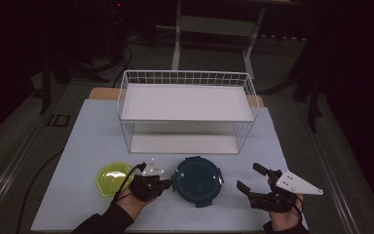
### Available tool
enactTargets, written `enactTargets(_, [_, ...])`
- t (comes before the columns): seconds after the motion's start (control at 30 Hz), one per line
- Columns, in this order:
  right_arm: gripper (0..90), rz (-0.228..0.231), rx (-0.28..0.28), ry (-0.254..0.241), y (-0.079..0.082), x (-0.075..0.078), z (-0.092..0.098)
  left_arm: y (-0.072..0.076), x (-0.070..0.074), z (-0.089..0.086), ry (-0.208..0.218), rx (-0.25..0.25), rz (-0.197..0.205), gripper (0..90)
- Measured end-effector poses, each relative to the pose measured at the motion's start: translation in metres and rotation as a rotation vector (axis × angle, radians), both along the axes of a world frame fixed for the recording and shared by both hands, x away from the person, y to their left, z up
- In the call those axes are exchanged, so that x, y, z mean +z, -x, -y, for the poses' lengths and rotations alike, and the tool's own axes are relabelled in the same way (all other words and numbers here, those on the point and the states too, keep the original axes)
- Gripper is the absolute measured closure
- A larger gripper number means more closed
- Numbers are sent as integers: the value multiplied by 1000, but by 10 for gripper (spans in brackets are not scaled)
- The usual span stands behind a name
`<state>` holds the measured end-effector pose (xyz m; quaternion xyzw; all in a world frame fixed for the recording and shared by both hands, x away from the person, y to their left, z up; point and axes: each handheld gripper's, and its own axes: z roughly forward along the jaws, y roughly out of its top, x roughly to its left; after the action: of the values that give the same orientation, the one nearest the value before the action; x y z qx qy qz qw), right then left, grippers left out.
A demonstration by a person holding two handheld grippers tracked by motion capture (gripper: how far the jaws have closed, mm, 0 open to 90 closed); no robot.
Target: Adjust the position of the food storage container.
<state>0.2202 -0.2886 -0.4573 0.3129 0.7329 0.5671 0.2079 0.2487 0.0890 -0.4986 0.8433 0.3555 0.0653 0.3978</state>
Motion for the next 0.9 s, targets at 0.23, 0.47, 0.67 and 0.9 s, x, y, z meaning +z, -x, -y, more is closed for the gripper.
enactTargets(0.23, [158,7,12,12,1,1,-1,-9,0,18,1,-18,-1,887])
enactTargets(0.47, [158,13,26,35,1,0,-3,-15,1,31,-2,-37,1,887])
enactTargets(0.67, [149,12,10,64,1,0,1,-21,0,42,13,-47,-11,887])
enactTargets(0.9, [136,49,-25,78,1,1,5,-25,0,53,15,-64,-7,888])
